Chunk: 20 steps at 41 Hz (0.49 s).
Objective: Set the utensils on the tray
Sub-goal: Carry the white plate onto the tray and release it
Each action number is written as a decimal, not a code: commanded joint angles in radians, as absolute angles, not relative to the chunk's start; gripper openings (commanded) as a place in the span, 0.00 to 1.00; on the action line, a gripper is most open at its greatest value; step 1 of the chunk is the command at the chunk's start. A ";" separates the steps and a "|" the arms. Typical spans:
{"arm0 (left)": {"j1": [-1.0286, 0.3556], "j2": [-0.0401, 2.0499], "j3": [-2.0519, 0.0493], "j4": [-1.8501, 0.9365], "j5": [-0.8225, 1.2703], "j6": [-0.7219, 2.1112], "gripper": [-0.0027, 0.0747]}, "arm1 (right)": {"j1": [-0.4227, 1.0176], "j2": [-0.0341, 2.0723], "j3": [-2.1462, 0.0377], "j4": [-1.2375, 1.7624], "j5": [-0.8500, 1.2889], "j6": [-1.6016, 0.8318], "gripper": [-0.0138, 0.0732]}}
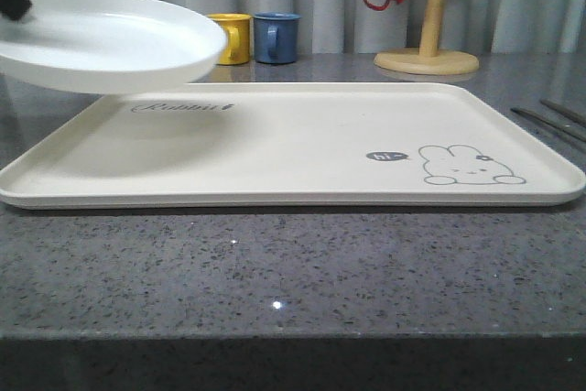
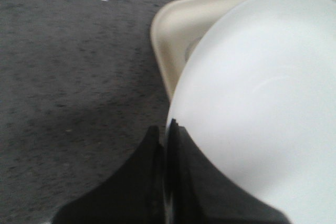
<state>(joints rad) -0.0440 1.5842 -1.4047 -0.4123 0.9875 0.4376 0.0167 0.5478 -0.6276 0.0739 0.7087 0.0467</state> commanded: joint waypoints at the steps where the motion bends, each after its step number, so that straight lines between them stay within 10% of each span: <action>1: -0.110 1.581 -1.437 -0.445 0.962 0.441 0.01 | 0.019 0.556 -0.662 0.067 0.640 0.037 0.62; 20: -0.201 1.717 -1.437 -0.471 0.967 0.429 0.01 | 0.019 0.556 -0.662 0.067 0.640 0.037 0.62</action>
